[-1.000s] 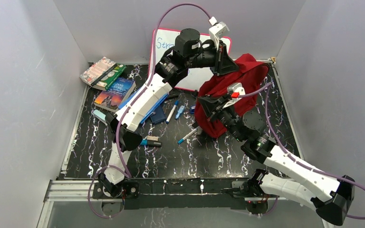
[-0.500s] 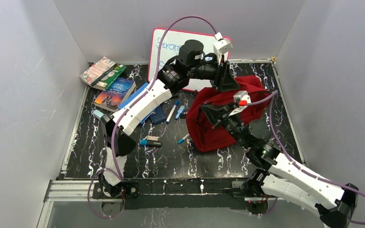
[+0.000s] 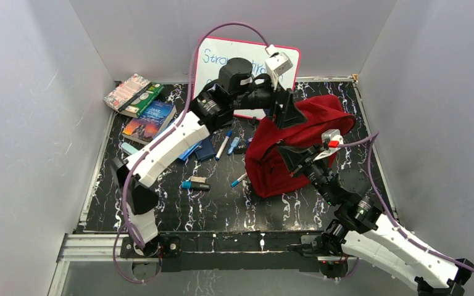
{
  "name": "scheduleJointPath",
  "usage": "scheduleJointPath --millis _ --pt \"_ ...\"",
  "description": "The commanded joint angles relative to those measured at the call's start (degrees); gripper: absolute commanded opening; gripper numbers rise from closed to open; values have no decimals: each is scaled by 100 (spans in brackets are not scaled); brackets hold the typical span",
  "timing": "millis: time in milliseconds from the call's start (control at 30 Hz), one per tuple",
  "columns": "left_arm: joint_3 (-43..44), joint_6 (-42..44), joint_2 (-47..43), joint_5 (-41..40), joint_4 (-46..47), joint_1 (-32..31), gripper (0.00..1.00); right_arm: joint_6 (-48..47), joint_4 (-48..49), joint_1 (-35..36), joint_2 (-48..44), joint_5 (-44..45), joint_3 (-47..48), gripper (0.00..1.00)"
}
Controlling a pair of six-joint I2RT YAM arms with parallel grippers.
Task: Pack the student bag
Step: Unzip the student bag at the center of the board.
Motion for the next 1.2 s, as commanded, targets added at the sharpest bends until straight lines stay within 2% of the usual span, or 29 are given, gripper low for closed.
scheduleJointPath --millis 0,167,333,433,500,667,833,933,1167 --pt "-521 332 -1045 -645 207 -12 92 20 -131 5 -201 343 35 0" --pt "-1835 560 -2127 -1174 722 -12 93 21 -157 2 -216 363 47 0" --pt "-3849 750 -3442 -961 1936 -47 92 21 -204 6 -203 368 131 0" --pt "-4596 1158 -3759 -975 1994 -316 88 21 -255 9 -216 388 166 0" --pt "-4949 1488 -3886 -1269 1992 -567 83 21 -291 1 -231 390 173 0" --pt "-5204 1992 -3813 -2522 2067 -1162 71 70 -315 3 -254 409 162 0" --pt "-5243 2648 -3600 -3666 2408 -1608 72 89 -323 9 -269 410 171 0" --pt "-5223 2856 -3468 -3976 2555 -1671 70 81 -369 6 -285 413 206 0" --pt "-5133 3067 -3225 -4115 2500 -1673 53 71 -442 10 -352 426 229 0"
